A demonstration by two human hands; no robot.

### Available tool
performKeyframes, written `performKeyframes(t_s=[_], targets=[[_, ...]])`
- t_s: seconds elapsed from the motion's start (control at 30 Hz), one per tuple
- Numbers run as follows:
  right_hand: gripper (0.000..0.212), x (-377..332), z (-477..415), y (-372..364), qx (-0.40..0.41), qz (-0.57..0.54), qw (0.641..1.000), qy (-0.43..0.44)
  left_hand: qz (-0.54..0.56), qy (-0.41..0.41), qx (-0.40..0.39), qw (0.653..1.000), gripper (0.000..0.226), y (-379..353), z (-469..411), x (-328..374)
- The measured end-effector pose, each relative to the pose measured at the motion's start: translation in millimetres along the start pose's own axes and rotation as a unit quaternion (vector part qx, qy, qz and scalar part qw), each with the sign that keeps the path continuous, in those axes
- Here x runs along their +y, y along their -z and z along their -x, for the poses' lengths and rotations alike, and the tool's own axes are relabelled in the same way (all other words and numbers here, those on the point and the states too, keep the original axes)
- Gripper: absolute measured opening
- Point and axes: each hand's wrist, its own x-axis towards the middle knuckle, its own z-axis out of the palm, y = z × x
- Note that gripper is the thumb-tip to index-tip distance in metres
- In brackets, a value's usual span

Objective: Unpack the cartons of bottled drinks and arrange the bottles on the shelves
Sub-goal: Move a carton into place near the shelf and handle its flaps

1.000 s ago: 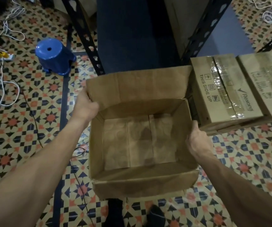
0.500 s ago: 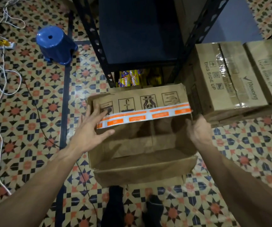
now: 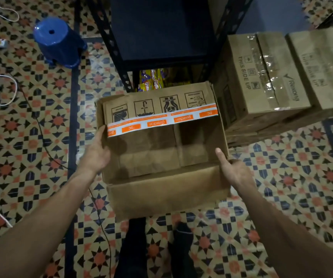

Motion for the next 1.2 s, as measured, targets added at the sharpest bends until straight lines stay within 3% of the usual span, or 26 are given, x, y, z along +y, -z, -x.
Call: performKeyframes(t_s=[0.13,0.23,0.3,0.4,0.5,0.57,0.63,0.73,0.87,1.03,1.2], targets=[[0.061,-5.7,0.5,13.8,0.007,-0.058,0.997,0.058,0.062,-0.031,0.017,0.997,0.076,7.8,-10.8,10.8],[0.037,-15.5,-2.9,25.5,-0.019,-0.146,0.988,0.053,0.09,-0.045,0.056,0.993,0.082,14.6,-22.1,25.3],[0.035,-19.6,-11.6,33.3,-0.053,-0.204,0.977,0.025,0.117,-0.016,0.067,0.991,0.08,17.3,-32.6,33.5],[0.031,-26.6,-21.7,44.4,-0.102,-0.247,0.964,-0.012,0.149,0.039,0.03,0.988,0.055,18.3,-40.6,37.0],[0.022,-35.8,-15.6,50.7,-0.157,-0.36,0.916,-0.08,0.194,0.075,-0.04,0.977,0.05,22.5,-35.7,31.3],[0.02,-39.0,-11.7,49.3,-0.146,-0.432,0.885,-0.093,0.215,0.091,-0.051,0.971,0.045,25.8,-29.6,26.1],[0.029,-39.3,-10.1,45.0,-0.141,-0.471,0.867,-0.08,0.248,0.099,-0.07,0.961,0.038,24.2,-20.8,19.5],[0.035,-44.6,-10.4,36.5,-0.111,-0.412,0.904,-0.025,0.262,0.102,-0.07,0.957,0.025,17.2,-16.0,11.6],[0.029,-57.9,-10.3,24.8,0.001,-0.245,0.967,0.066,0.316,0.101,-0.044,0.942,0.031,7.2,-16.4,16.9],[0.036,-64.6,-12.1,7.3,0.063,-0.173,0.978,0.1,0.357,0.098,0.0,0.929,0.04,1.9,-16.3,18.0],[0.038,-75.8,-20.2,2.2,0.092,-0.151,0.977,0.119,0.346,0.038,0.03,0.937,0.035,5.8,-22.1,18.0]])
